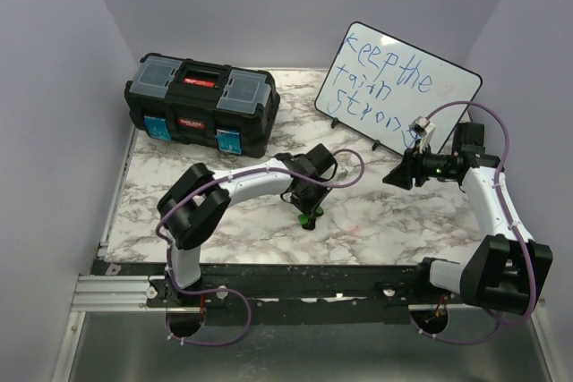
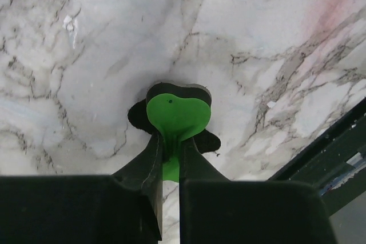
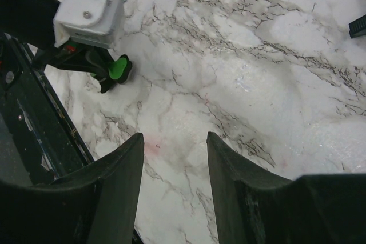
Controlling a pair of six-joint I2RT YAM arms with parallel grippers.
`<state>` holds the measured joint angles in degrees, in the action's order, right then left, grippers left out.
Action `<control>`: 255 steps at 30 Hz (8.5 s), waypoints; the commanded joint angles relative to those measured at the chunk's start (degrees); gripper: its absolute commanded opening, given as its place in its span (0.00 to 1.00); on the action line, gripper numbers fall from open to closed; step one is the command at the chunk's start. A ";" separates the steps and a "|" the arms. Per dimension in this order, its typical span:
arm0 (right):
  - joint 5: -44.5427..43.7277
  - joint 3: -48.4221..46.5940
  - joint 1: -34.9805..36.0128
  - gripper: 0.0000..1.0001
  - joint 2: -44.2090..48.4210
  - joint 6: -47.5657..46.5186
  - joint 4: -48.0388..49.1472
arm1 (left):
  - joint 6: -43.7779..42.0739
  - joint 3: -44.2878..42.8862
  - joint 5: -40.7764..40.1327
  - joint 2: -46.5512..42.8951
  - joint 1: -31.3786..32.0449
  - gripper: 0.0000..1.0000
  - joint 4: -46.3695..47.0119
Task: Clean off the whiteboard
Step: Pick up the whiteboard eraser from the center of the board, then pick up the whiteboard from the whiteboard stand, then hold the whiteboard at the center of the board.
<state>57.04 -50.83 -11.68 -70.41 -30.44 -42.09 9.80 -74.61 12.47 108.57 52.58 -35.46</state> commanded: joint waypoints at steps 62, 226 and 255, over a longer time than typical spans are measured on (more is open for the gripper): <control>-2.06 -7.62 -20.12 0.58 -5.97 20.85 22.69 | 40.47 42.08 55.54 -64.73 -38.87 0.00 74.57; 9.60 -7.45 -15.17 0.01 -0.87 -31.63 -27.45 | 16.97 46.75 8.56 -66.93 -23.22 0.00 54.92; 15.70 -11.11 -22.69 0.01 -12.71 -54.83 -39.21 | 12.49 33.05 8.99 -48.13 -23.09 0.00 58.53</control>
<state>71.70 -61.67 -35.51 -85.69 -75.31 -80.38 25.19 -37.28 21.74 57.93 29.28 22.68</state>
